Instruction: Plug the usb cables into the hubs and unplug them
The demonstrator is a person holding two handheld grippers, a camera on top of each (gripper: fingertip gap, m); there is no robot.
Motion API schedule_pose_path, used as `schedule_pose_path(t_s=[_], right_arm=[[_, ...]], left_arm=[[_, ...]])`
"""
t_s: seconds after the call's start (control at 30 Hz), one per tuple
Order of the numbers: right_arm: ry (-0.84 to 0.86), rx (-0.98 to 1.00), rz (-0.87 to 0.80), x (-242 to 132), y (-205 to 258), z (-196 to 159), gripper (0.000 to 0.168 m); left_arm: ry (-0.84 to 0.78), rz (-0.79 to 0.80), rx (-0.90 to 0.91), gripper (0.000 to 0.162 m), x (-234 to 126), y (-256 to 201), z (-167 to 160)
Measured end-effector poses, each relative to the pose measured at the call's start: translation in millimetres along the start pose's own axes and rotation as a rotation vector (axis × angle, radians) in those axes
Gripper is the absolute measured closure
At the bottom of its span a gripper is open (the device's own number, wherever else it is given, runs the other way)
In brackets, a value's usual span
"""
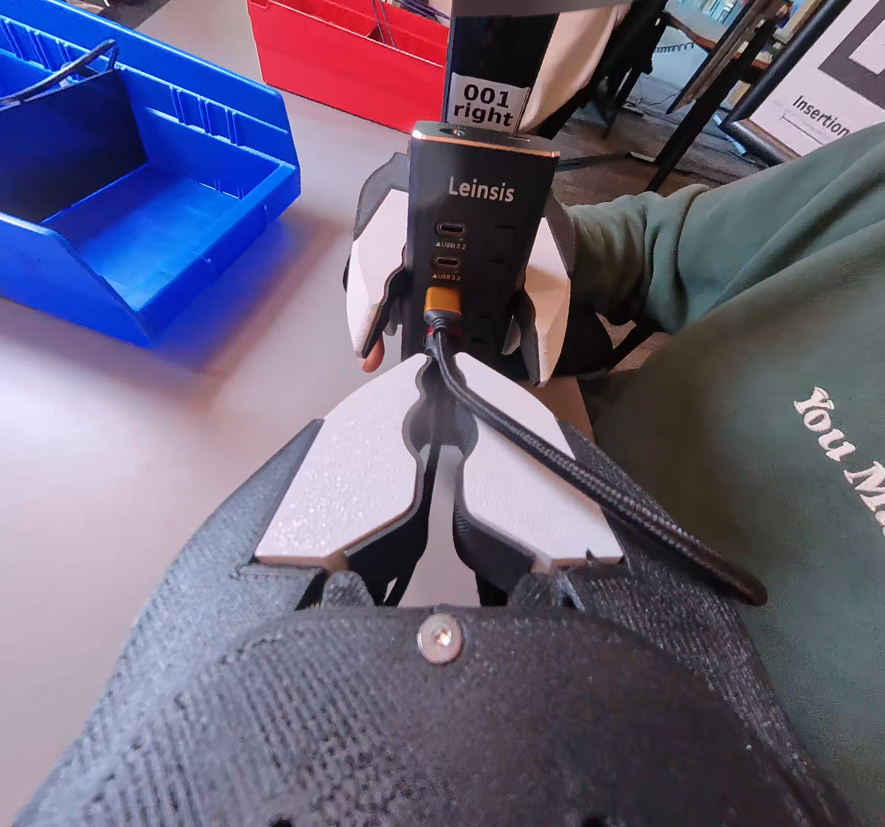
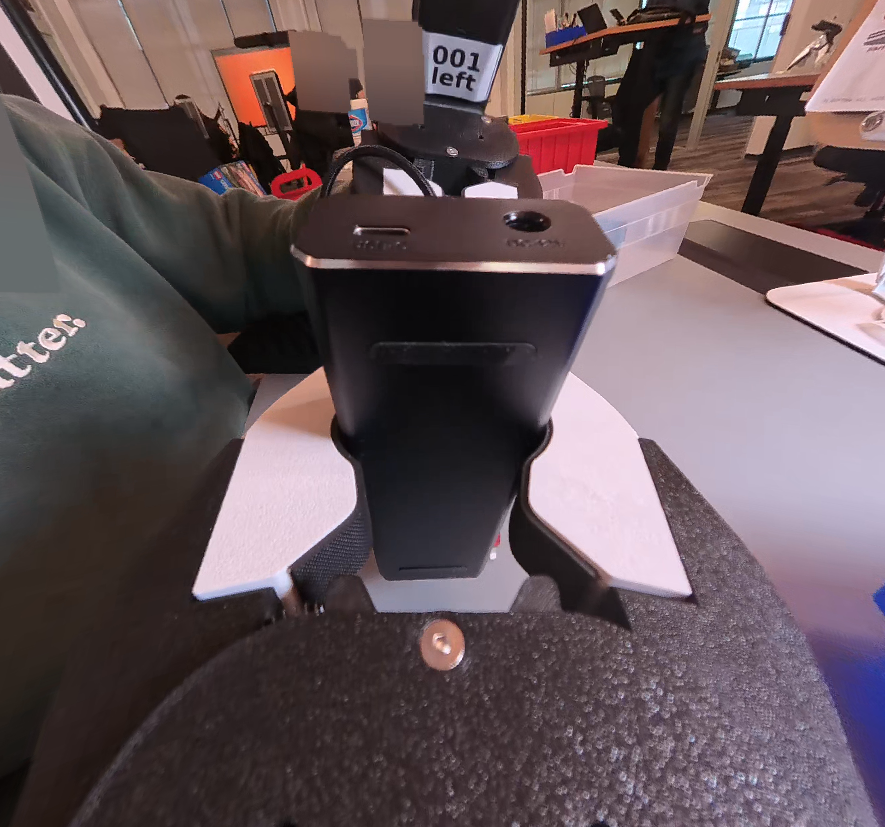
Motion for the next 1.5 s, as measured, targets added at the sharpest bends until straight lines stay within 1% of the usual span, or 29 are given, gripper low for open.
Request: schedule_pose_path(t_s=[0.13,0.3,0.5,0.57,0.63,0.8,0.97,1.17,1.33,1.43,1.5], right_arm=[[-0.032,0.024,0.037,0,0,1,0.097],[-0.025,0.018,0.043,1,1,0,0.097],[0.037,-0.035,0.026,6,4,-2,0.097],[0.055,-0.056,0.014,6,5,-3,0.096],[0.035,-0.035,0.022,3,4,-2,0.096],[0.018,-0.02,0.023,1,3,-2,0.097],[0.036,-0.044,0.013,3,5,-3,0.097],[0.032,-0.062,-0.003,3,6,-3,0.097],[0.008,-0.047,0.019,4,7,-5,0.097],[0.015,-0.06,0.027,5,7,-6,0.097],[-0.006,-0.053,0.034,4,7,-6,0.097]], left_arm=[[0.069,0.032,0.04,0.157,4,-3,-5],[0.144,0.085,0.131,0.156,6,-9,-1],[0.25,0.103,0.17,0.157,6,-14,4],[0.24,0.112,0.173,0.157,7,-15,6],[0.205,0.101,0.159,0.157,7,-14,6],[0.139,0.092,0.146,0.157,11,-12,-1],[0.07,0.068,0.13,0.157,9,-11,-5],[0.034,0.092,0.137,0.157,9,-13,-6],[-0.007,0.076,0.134,0.157,7,-15,-6],[0.015,0.077,0.129,0.157,7,-16,-8],[-0.002,0.071,0.112,0.157,8,-16,-10]])
Point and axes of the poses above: each gripper's, where its closed fingertips meet, x out along the fingers, z out of its top, y = z × x across the jaws, the point moved 10 cm from there along -x, back along the fingers, and after that the axes turned 2 degrees about -y, right-handed, at the moved point
